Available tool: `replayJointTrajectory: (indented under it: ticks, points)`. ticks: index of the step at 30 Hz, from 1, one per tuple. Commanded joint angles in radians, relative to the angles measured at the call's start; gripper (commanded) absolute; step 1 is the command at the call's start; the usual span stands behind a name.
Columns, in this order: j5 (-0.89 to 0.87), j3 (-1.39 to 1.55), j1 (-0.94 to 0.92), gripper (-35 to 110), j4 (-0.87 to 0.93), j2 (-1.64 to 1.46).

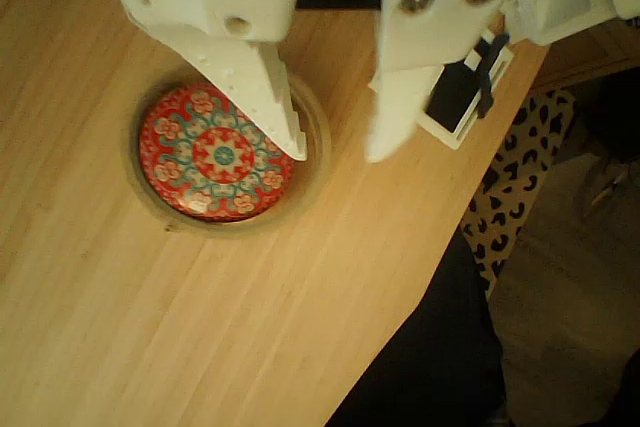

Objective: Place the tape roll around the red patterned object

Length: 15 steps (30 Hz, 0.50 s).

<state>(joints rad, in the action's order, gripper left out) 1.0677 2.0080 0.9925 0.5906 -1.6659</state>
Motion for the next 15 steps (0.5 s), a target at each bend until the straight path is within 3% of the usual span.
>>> replayJointTrajectory:
  ticks: [1,8,15]
  points:
    - [0.002,-0.003,0.012,29,0.031,-0.048]
    - [0.002,-0.018,-0.031,41,0.13,-0.08]
    - [0.029,-0.018,-0.201,47,0.298,-0.184]
